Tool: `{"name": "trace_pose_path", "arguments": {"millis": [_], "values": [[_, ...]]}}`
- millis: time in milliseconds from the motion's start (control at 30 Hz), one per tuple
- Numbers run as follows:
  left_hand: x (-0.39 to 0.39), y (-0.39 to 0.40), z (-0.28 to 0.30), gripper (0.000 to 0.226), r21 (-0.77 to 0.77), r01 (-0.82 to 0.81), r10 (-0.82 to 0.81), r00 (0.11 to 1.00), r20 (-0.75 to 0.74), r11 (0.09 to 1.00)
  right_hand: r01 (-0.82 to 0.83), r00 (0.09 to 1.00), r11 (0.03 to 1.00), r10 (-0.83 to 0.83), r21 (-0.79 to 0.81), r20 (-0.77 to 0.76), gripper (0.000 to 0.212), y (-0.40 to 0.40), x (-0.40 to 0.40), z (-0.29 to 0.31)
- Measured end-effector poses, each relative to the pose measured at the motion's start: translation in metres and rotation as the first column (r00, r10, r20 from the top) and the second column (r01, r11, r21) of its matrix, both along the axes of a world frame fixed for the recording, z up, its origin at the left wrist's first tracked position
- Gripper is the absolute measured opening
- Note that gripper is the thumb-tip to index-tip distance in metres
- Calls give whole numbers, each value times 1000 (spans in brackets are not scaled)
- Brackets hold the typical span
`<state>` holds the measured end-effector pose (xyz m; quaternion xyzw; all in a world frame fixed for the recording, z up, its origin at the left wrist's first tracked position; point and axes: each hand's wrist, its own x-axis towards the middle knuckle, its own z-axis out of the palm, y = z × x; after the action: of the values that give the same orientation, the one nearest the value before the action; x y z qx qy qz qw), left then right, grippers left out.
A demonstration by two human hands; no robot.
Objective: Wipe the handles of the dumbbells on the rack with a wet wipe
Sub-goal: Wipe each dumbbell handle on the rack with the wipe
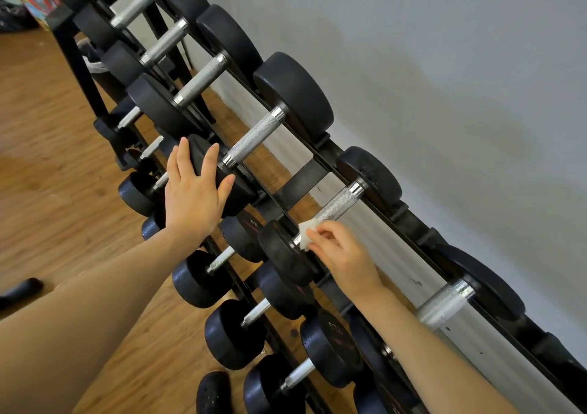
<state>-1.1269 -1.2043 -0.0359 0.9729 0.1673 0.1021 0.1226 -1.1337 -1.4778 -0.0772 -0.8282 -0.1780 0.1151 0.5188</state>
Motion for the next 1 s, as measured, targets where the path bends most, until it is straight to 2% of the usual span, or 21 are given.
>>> {"name": "trace_pose_path", "arguments": {"millis": [67,100,133,167,200,233,267,300,333,367,400,433,467,500,600,633,700,767,800,867,1000], "values": [[0,0,0,61,1,2,-2,1000,1,1000,-10,1000,995,11,-101,5,24,4,-1,6],[0,0,1,61,2,4,-4,1000,1,1000,-4,998,992,12,-129,65,25,2,0,6],[0,0,1,61,2,3,-3,1000,1,1000,-6,998,993,13,-120,54,22,1,2,9],[0,0,1,61,0,2,-2,1000,2,1000,8,994,993,5,-119,109,15,-3,5,5],[0,1,1,61,-3,1,-1,1000,1,1000,22,998,999,-20,-33,66,7,-5,6,8],[0,0,1,61,-9,1,-1,1000,-3,1000,35,992,998,-28,-51,120,9,-7,6,8],[0,0,1,61,-12,1,-1,1000,-8,1000,54,996,998,-52,-15,72,12,-5,4,11],[0,0,2,61,-15,0,0,1000,-13,1000,42,989,995,-28,-92,148,10,-4,3,9],[0,0,1,62,-16,-3,2,1000,-15,1000,37,997,996,-31,-78,70,6,0,1,13],[0,0,2,62,-15,-4,4,1000,-14,1000,-3,987,985,31,-173,159,11,1,2,10],[0,0,2,62,-15,-5,4,1000,-11,1000,-43,990,981,67,-190,123,19,4,1,13],[0,-1,2,62,-16,-4,4,1000,-12,1000,-77,965,957,142,-279,220,25,4,3,12],[0,-1,2,62,-19,-7,7,1000,-16,1000,-94,968,958,151,-271,199,28,3,5,14],[0,-1,2,62,-19,-10,10,1000,-20,1000,-80,948,947,168,-310,269,28,0,9,10],[0,-1,2,61,-15,-6,5,1000,-19,1000,36,963,967,34,-253,266,24,-11,17,9],[0,-1,2,61,-18,-3,2,1000,-19,1000,50,947,956,48,-291,319,29,-13,18,3],[0,-1,2,61,-20,-4,3,1000,-19,1000,-7,886,910,198,-414,419,41,-13,14,-5],[0,-1,2,61,-17,-9,9,1000,-19,1000,-126,846,873,342,-471,408,50,-5,11,-4],[0,-1,2,61,-17,-10,10,1000,-21,1000,-169,818,862,394,-478,420,47,-2,12,-1],[0,-1,2,61,-15,-6,6,1000,-20,1000,-105,736,883,378,-457,562,32,-1,18,4],[0,-1,2,61,-16,-7,7,1000,-20,1000,72,647,887,307,-457,698,31,-10,31,9]]}}
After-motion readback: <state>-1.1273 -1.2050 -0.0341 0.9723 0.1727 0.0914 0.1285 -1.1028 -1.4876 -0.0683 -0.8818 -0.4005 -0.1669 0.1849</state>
